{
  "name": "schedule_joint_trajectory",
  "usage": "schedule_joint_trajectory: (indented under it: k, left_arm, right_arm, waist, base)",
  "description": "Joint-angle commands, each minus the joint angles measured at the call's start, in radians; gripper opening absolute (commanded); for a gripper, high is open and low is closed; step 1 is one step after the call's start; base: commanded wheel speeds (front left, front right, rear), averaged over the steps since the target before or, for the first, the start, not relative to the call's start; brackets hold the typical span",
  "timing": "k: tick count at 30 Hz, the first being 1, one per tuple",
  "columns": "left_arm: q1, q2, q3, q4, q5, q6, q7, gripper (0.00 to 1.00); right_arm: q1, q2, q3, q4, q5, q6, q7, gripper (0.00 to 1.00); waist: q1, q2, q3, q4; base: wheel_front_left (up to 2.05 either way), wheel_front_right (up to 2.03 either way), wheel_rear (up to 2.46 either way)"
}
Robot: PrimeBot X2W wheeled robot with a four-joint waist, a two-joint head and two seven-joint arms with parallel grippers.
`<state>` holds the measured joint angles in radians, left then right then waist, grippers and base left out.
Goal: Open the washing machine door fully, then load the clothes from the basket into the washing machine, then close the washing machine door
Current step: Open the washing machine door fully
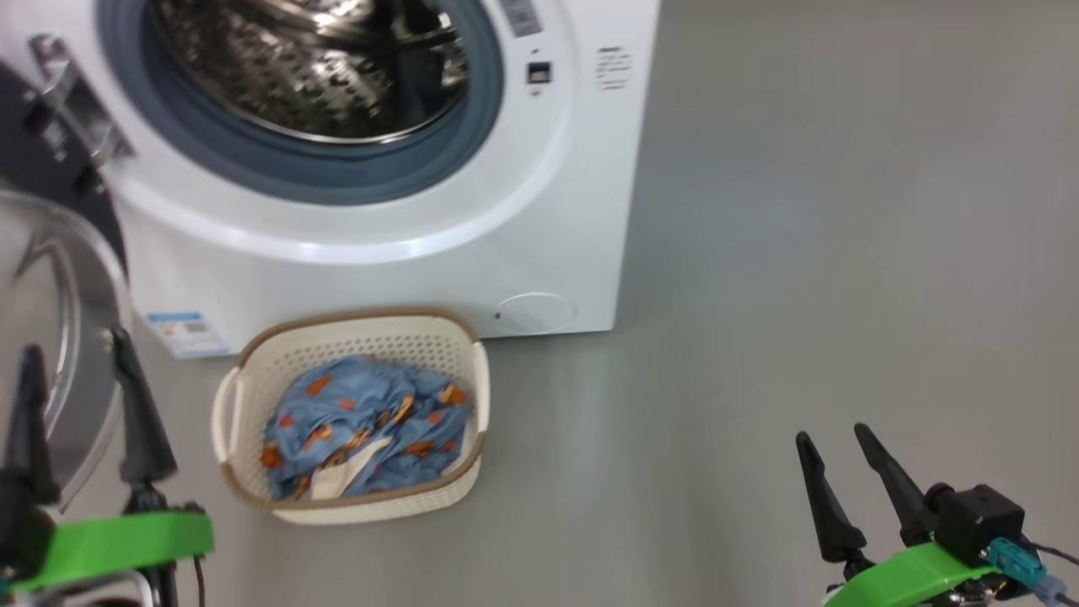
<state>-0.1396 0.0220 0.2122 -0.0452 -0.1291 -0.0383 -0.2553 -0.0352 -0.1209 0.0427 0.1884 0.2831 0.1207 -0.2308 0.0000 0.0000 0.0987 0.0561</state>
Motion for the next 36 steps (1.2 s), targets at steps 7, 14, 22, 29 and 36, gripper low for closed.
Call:
schedule_joint_trajectory:
  k: [7,14,22,29,36]
  left_arm:
    - [0.112,0.028,-0.043,-0.019,-0.008,0.021,0.005,1.00]
    - [0.180,0.028,-0.099,0.029,-0.035,0.059,0.002,1.00]
    - [0.214,0.028,-0.126,0.078,-0.037,0.085,-0.002,1.00]
    - [0.248,0.029,-0.128,0.119,-0.034,0.091,-0.005,1.00]
    - [0.270,0.029,-0.130,0.130,-0.033,0.098,-0.006,1.00]
  right_arm:
    - [0.032,-0.007,0.020,-0.052,0.002,0.010,-0.008,1.00]
    - [0.048,-0.008,0.023,-0.084,0.002,0.010,0.001,1.00]
    - [0.067,-0.011,0.012,-0.129,-0.005,0.010,0.014,1.00]
    - [0.083,-0.006,0.000,-0.175,-0.012,0.010,0.025,1.00]
    - [0.096,0.001,-0.012,-0.203,-0.021,0.010,0.032,1.00]
  waist:
    - [0.0000,0.0000,-0.062,-0.137]
    - [0.0000,0.0000,-0.074,-0.176]
    - [0.0000,0.0000,-0.088,-0.188]
    - [0.0000,0.0000,-0.091,-0.193]
    - [0.0000,0.0000,-0.093,-0.192]
  base:
    - [0.00,0.00,0.00]
    - [0.00,0.00,0.00]
    - [0.00,0.00,0.00]
    - [0.00,0.00,0.00]
    - [0.00,0.00,0.00]
